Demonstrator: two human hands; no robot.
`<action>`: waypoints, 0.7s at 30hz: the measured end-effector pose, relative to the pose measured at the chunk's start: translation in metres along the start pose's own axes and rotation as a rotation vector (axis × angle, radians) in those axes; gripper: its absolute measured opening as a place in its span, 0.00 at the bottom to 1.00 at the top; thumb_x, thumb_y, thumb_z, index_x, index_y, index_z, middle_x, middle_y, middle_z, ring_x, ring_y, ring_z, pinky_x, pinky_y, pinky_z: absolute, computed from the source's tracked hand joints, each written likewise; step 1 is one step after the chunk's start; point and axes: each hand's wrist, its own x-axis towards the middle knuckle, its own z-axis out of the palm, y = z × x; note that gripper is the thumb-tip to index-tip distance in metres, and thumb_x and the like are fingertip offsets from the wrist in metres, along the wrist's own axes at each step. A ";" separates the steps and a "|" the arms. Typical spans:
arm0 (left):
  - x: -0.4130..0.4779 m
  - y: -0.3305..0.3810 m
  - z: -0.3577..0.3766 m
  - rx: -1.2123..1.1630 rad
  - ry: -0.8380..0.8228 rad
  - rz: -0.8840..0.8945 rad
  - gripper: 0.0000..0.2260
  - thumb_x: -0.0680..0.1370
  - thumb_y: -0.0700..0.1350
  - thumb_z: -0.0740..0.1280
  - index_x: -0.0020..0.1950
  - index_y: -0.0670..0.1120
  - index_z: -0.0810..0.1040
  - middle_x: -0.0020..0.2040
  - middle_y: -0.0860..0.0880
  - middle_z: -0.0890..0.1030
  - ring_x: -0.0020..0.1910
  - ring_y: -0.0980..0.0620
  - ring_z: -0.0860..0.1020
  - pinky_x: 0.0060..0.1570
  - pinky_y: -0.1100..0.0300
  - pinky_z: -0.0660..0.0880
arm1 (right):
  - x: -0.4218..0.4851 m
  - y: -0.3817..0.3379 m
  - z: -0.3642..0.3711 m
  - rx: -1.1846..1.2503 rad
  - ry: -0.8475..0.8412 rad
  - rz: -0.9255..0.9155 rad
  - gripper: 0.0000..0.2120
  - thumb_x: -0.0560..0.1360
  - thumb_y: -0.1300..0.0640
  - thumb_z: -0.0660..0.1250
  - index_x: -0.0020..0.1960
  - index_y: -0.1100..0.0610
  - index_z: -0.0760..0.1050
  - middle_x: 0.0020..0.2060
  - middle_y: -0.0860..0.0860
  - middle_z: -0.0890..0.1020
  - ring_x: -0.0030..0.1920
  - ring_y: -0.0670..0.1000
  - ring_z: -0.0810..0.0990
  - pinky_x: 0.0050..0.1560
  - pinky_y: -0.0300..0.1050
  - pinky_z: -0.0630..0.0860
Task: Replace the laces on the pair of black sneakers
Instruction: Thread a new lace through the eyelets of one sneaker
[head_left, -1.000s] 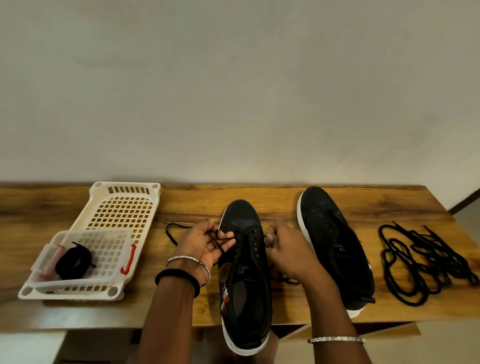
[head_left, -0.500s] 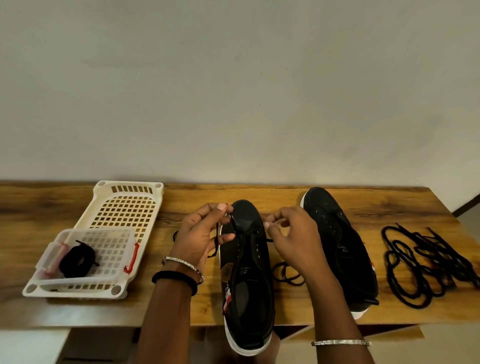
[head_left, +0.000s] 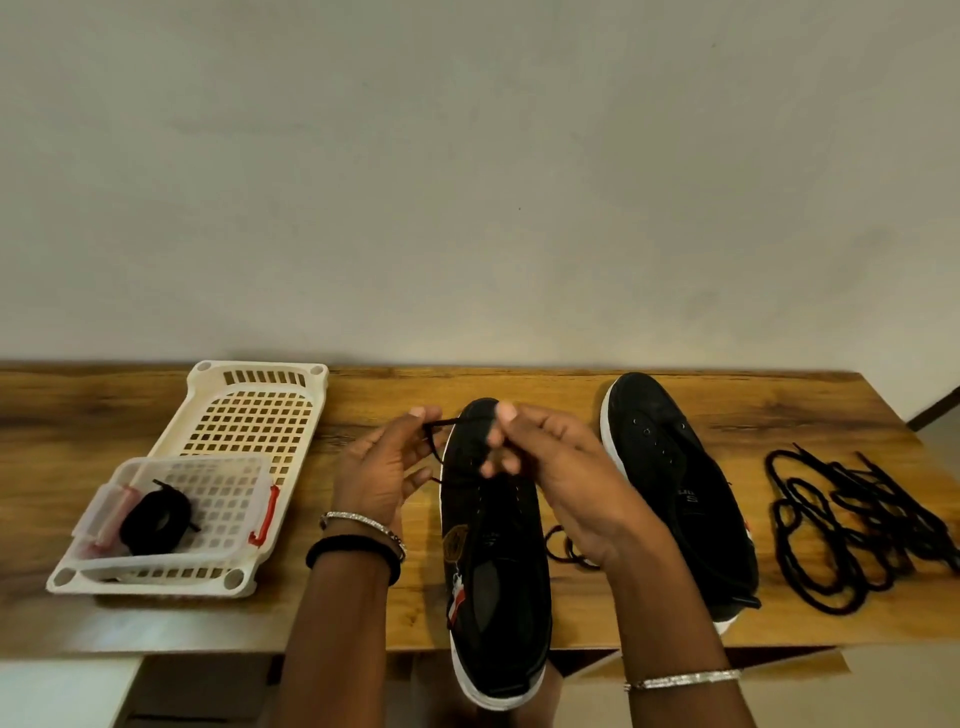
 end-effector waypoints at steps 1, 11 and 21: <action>0.003 -0.002 -0.003 -0.004 0.046 -0.038 0.08 0.78 0.48 0.69 0.51 0.45 0.85 0.49 0.47 0.86 0.45 0.54 0.83 0.44 0.59 0.75 | -0.001 -0.001 -0.008 0.064 0.065 -0.003 0.14 0.79 0.48 0.65 0.42 0.57 0.78 0.27 0.49 0.72 0.35 0.51 0.76 0.61 0.52 0.74; 0.019 -0.013 -0.015 -0.057 0.306 -0.161 0.05 0.79 0.46 0.67 0.48 0.47 0.82 0.55 0.50 0.80 0.45 0.55 0.79 0.36 0.60 0.71 | -0.006 0.005 -0.069 0.711 0.476 -0.161 0.13 0.82 0.49 0.62 0.45 0.54 0.79 0.27 0.45 0.67 0.27 0.44 0.66 0.34 0.39 0.68; 0.009 -0.010 -0.006 0.612 0.583 0.431 0.10 0.76 0.44 0.71 0.54 0.43 0.77 0.52 0.47 0.80 0.50 0.45 0.79 0.47 0.56 0.74 | -0.002 0.010 -0.044 -0.002 0.330 -0.124 0.09 0.81 0.63 0.65 0.61 0.63 0.76 0.46 0.55 0.87 0.34 0.47 0.82 0.33 0.38 0.74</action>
